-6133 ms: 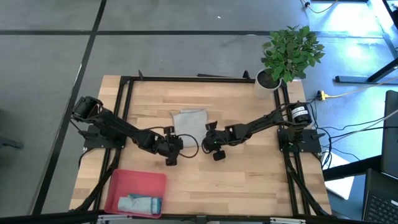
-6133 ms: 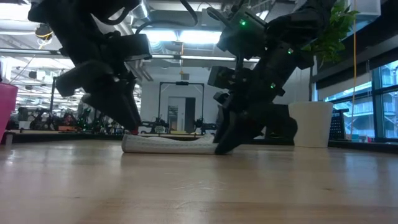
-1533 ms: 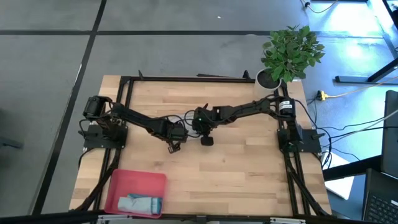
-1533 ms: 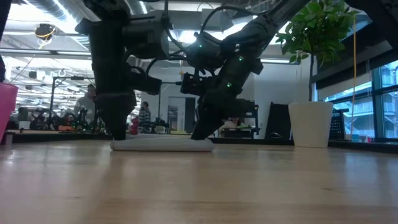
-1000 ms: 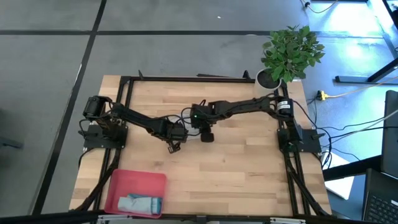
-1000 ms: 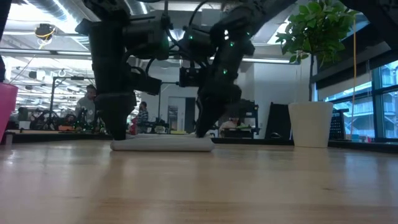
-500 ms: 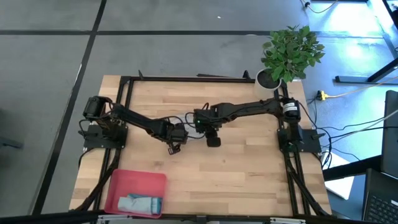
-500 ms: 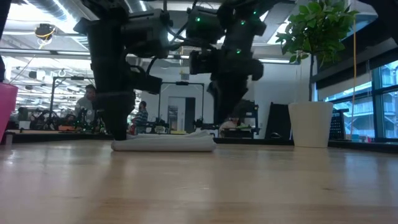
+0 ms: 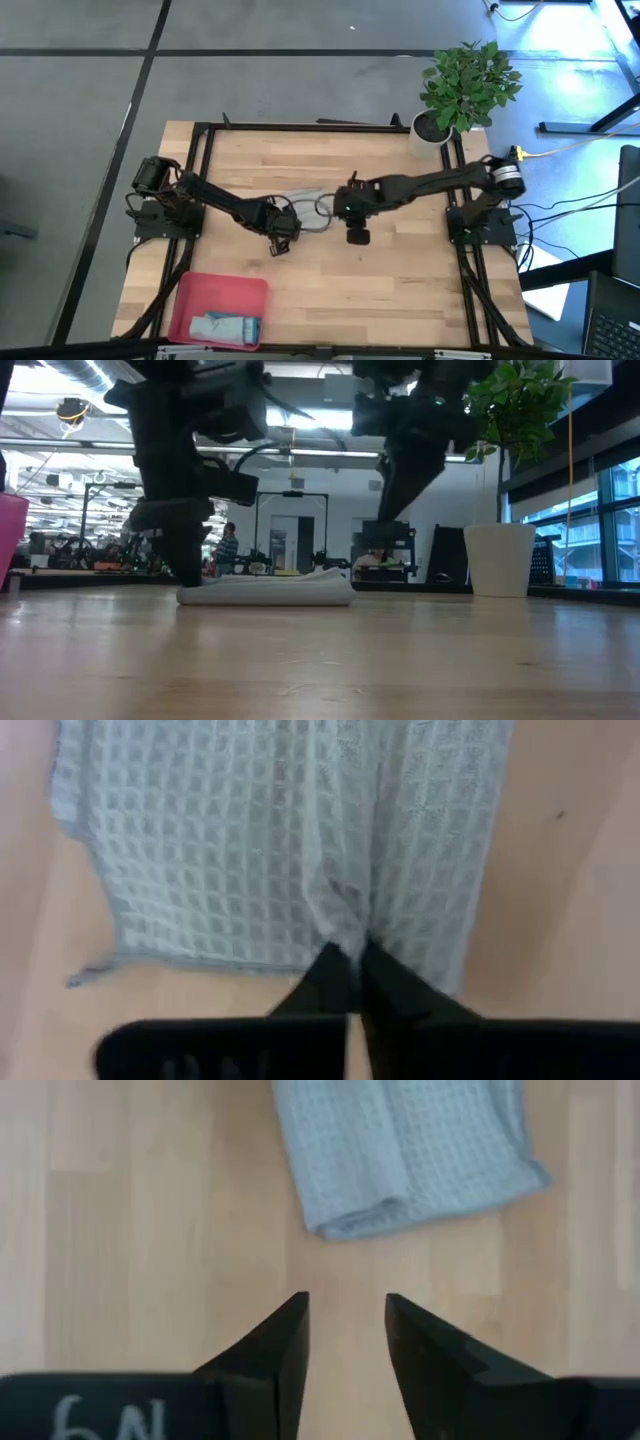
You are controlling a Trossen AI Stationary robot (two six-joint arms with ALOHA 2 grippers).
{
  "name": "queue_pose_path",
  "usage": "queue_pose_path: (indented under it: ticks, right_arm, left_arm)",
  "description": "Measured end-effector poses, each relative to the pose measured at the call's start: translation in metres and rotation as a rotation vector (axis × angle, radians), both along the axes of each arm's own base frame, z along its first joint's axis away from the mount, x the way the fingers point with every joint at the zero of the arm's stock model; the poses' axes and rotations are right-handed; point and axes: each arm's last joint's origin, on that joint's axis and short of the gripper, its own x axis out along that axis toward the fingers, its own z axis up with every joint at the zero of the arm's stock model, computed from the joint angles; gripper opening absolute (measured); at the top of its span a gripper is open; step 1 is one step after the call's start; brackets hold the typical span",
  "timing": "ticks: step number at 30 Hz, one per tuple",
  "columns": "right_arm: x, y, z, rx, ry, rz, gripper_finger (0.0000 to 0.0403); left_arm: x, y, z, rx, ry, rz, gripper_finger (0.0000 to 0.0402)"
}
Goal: Roll microfiber towels into tight, uniform cylinder then place into a basket
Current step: Roll the gray towel
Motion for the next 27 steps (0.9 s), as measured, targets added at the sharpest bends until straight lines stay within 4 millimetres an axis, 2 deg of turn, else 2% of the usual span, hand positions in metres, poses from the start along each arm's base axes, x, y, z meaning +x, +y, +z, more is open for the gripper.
queue_pose_path:
  ticks: [5,8,14,20,27]
  right_arm:
    - [-0.005,0.015,-0.019,0.029,-0.202,0.111,0.0134]
    - [-0.009,0.022,-0.034,0.06,-0.235,0.174,0.0134]
    - [-0.013,0.027,-0.046,0.07,-0.297,0.204,0.0134]
    - [-0.008,0.03,-0.052,0.063,-0.407,0.239,0.0134]
    - [0.007,0.042,-0.083,0.057,-0.467,0.362,0.0134]
  left_arm:
    - [-0.001,-0.009,0.0,-0.031,-0.004,-0.027,0.0]
    - [-0.002,-0.014,0.0,-0.042,-0.004,-0.044,0.0]
    - [-0.004,-0.026,0.001,-0.086,0.002,-0.088,0.0]
    - [-0.008,-0.041,0.001,-0.106,0.009,-0.143,0.0]
    - [-0.009,-0.048,0.001,-0.107,0.002,-0.168,0.0]
